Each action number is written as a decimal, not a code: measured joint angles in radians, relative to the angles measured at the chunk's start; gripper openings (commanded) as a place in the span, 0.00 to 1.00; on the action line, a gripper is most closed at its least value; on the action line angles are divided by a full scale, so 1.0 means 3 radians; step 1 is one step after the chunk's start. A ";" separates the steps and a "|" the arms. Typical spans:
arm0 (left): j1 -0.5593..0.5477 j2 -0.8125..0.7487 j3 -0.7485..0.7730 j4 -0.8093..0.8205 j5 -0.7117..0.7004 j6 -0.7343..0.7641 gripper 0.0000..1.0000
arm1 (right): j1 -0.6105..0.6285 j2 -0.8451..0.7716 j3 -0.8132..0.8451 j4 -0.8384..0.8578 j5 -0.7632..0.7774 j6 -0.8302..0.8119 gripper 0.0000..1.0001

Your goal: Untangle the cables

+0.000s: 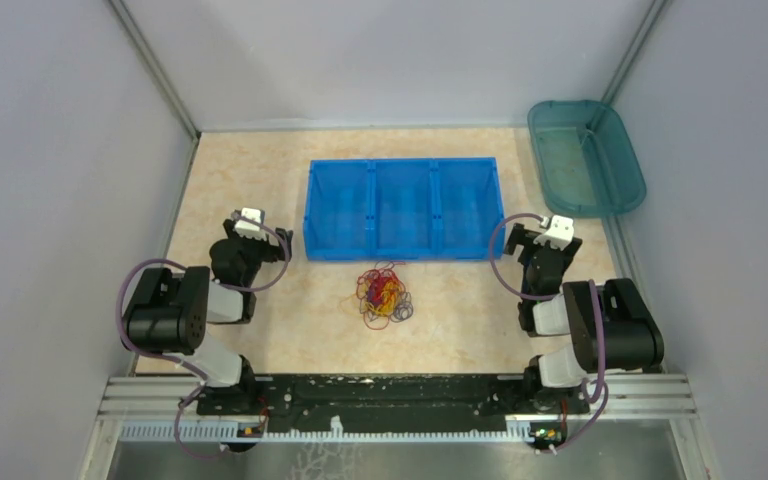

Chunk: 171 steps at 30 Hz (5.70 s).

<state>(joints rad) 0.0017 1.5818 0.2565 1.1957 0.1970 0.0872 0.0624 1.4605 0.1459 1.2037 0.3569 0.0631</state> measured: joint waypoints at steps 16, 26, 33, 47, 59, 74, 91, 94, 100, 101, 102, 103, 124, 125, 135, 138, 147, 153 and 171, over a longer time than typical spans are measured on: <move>0.0013 -0.0015 -0.0010 -0.0009 -0.0009 -0.0023 1.00 | 0.0000 -0.0076 -0.0005 -0.0004 0.0067 0.0025 0.99; 0.0237 -0.0710 0.0676 -0.1377 -0.0017 -0.0057 1.00 | 0.0001 -0.0727 0.0529 -0.1244 0.0431 0.0150 0.99; 0.0650 -0.0978 0.1189 -0.2533 0.0348 -0.0195 1.00 | 0.0000 -0.1414 0.0828 -0.2164 0.0621 0.0553 0.99; 0.0992 -0.1003 0.2211 -0.4415 0.1071 -0.0046 1.00 | 0.0294 -0.1621 0.1467 -0.3365 -0.0248 0.1380 0.89; 0.0991 -0.1034 0.2210 -0.5067 0.1624 0.0397 1.00 | 0.2238 -0.1433 0.1806 -0.3825 -0.0465 0.1055 0.63; 0.0879 -0.1320 0.2210 -0.5898 0.2068 0.1142 1.00 | 0.2731 -0.0291 0.1783 -0.3550 -0.1033 0.1208 0.42; -0.0072 -0.1527 0.2083 -0.6236 0.1963 0.1316 1.00 | 0.2734 0.0084 0.1844 -0.3182 -0.1283 0.1352 0.00; -0.0125 -0.1521 0.2082 -0.6241 0.1932 0.1316 1.00 | 0.2744 0.0025 0.1859 -0.3198 -0.1333 0.1371 0.00; -0.0211 -0.1460 0.2078 -0.6245 0.1898 0.1317 1.00 | 0.2750 -0.0262 0.1848 -0.3298 -0.1345 0.1385 0.53; -0.0221 -0.1455 0.2078 -0.6246 0.1897 0.1319 1.00 | 0.2750 -0.0323 0.1835 -0.3324 -0.1334 0.1400 0.56; -0.0233 -0.1451 0.2078 -0.6247 0.1897 0.1321 1.00 | 0.2750 -0.0417 0.1799 -0.3340 -0.1315 0.1396 0.59; -0.0242 -0.1448 0.2076 -0.6247 0.1895 0.1322 1.00 | 0.2749 -0.0511 0.1750 -0.3360 -0.1302 0.1401 0.61; -0.0394 -0.1420 0.2065 -0.6271 0.1846 0.1347 1.00 | 0.2490 -0.0506 0.0750 -0.3126 -0.1610 0.1569 0.23; -0.0399 -0.1419 0.2065 -0.6282 0.1844 0.1347 1.00 | 0.2490 -0.0453 0.0752 -0.3076 -0.1624 0.1579 0.20; -0.0422 -0.1420 0.2065 -0.6331 0.1795 0.1348 1.00 | 0.2488 -0.0637 0.0769 -0.3076 -0.1609 0.1626 0.00; -0.0437 -0.1420 0.2069 -0.6343 0.1795 0.1347 1.00 | 0.2488 -0.0959 0.0846 -0.3170 -0.1617 0.1628 0.00; -0.0518 -0.1486 0.2246 -0.6516 0.1802 0.1364 1.00 | 0.2491 -0.1485 0.1219 -0.3507 -0.1734 0.1611 0.00; -0.0628 -0.1568 0.2453 -0.6719 0.1822 0.1476 1.00 | 0.2608 -0.1483 0.1672 -0.3680 -0.1840 0.1595 0.00; -0.0980 -0.1795 0.2766 -0.6881 0.2269 0.1544 0.59 | 0.3003 -0.0689 0.2405 -0.3456 -0.2295 0.1628 0.00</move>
<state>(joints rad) -0.2924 1.0431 1.0863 -0.8684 0.8776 0.5503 0.9634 1.2537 0.8673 0.1669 -0.3317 0.5514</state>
